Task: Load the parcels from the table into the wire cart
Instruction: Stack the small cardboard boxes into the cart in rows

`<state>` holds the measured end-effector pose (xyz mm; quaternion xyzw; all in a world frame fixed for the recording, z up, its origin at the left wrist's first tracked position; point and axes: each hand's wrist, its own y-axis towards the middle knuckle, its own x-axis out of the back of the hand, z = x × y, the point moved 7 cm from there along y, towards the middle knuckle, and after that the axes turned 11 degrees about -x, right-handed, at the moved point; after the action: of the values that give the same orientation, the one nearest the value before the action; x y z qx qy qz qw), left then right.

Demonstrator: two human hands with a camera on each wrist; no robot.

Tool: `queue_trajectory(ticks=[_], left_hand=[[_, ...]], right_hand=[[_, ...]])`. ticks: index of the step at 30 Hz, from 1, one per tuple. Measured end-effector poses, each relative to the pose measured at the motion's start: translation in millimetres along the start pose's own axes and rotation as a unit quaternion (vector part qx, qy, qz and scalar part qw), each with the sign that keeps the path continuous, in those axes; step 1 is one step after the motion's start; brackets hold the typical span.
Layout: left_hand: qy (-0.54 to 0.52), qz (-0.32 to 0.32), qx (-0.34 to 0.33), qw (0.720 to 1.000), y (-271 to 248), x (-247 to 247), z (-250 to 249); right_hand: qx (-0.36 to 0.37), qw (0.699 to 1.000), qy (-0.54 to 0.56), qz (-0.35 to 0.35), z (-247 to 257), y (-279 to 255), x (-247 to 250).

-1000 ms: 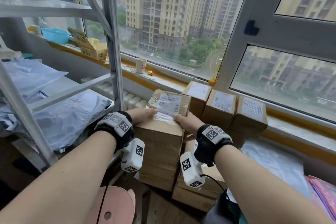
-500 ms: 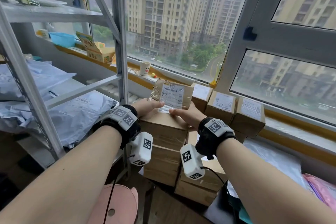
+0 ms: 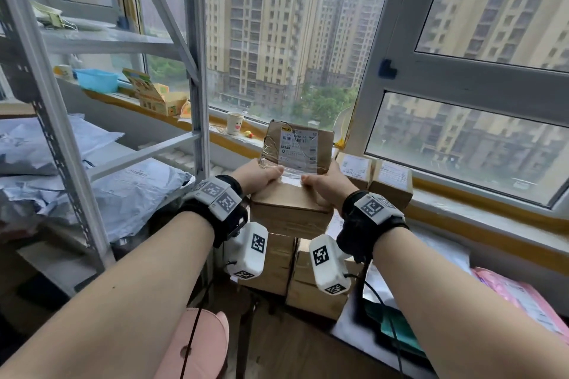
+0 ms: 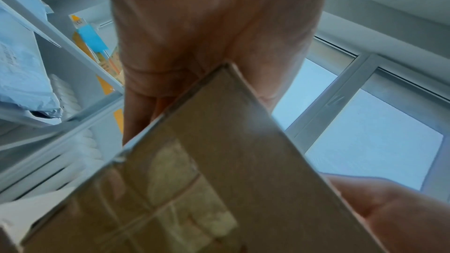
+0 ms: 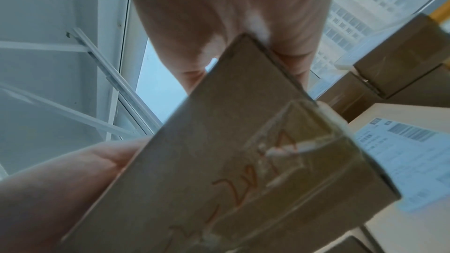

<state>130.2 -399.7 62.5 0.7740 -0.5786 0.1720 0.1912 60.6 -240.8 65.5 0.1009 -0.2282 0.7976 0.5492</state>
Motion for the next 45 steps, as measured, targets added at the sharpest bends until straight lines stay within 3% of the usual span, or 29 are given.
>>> queue_trajectory(ticks=[11, 22, 31, 38, 45], left_hand=[[-0.028, 0.090, -0.100, 0.991, -31, -109, -76], [-0.066, 0.194, -0.116, 0.972, -74, -258, -159], [-0.036, 0.280, -0.164, 0.945, -153, -419, -241], [-0.016, 0.304, -0.183, 0.935, -219, -546, -304], [-0.020, 0.328, -0.173, 0.928, -256, -646, -337]], right_hand=[[-0.038, 0.989, -0.004, -0.140, -64, -64, 107], [-0.074, 0.969, 0.049, -0.229, -158, -142, 242], [-0.142, 0.939, 0.017, -0.313, -266, -252, 377], [-0.150, 0.935, 0.033, -0.320, -354, -327, 480], [-0.170, 0.929, 0.048, -0.326, -433, -359, 555]])
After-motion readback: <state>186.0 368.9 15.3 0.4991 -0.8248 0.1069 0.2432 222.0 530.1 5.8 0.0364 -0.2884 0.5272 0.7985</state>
